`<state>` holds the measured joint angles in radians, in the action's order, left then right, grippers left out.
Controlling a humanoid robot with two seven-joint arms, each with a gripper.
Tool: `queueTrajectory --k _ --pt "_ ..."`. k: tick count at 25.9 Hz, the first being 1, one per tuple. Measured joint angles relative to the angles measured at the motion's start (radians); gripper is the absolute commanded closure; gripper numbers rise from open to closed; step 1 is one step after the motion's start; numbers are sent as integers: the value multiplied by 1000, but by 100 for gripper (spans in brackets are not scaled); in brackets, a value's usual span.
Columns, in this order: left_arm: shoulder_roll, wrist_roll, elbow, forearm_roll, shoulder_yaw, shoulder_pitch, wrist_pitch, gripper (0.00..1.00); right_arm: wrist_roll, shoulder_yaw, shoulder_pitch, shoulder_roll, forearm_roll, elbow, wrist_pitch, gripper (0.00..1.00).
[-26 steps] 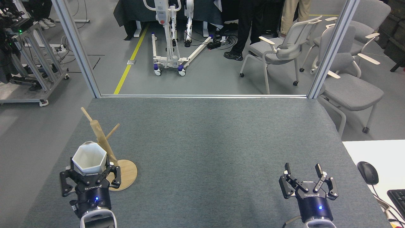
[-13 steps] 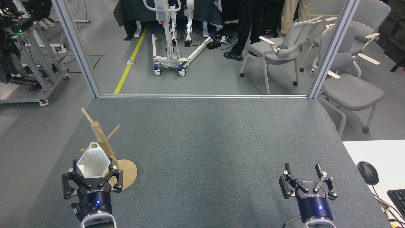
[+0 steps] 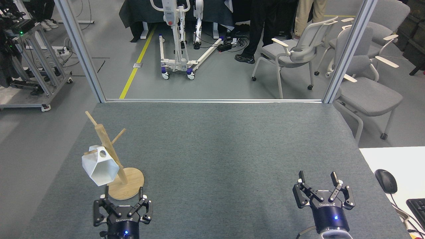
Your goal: Hang cup on storage rack
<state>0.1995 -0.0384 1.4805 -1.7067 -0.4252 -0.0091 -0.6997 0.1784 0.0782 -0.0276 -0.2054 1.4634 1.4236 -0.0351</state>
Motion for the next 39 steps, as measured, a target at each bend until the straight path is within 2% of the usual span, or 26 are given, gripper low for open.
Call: queueTrajectory --k 6,9,13,17,22,26,29,33,39 --pt "-42 4 -16 0 -43 42 2 0 2 2 -1 1 1 19 0 1" --pt "-50 4 2 0 -91 51 38 0 2 3 -1 0 1 25 0 1" --pt "-91 5 50 -1 -146 41 132 0 2 3 -1 0 -1 27 0 1" --pt "-136 7 102 2 -156 -19 278 0 2 3 13 13 -1 53 0 1" --pt "-180 5 154 46 -85 -100 456 0 1 4 41 23 0 80 0 1" --pt "-202 -2 176 154 -21 -147 523 1 44 4 46 22 -2 74 0 1" --pt "-204 -23 178 220 19 -167 530 1 82 5 47 20 -5 65 -1 1" --pt "-193 -70 172 247 56 -172 518 1 95 11 43 22 -11 61 -3 1" --pt "-151 -96 177 252 85 -153 429 1 -30 37 11 26 -14 60 -9 1"
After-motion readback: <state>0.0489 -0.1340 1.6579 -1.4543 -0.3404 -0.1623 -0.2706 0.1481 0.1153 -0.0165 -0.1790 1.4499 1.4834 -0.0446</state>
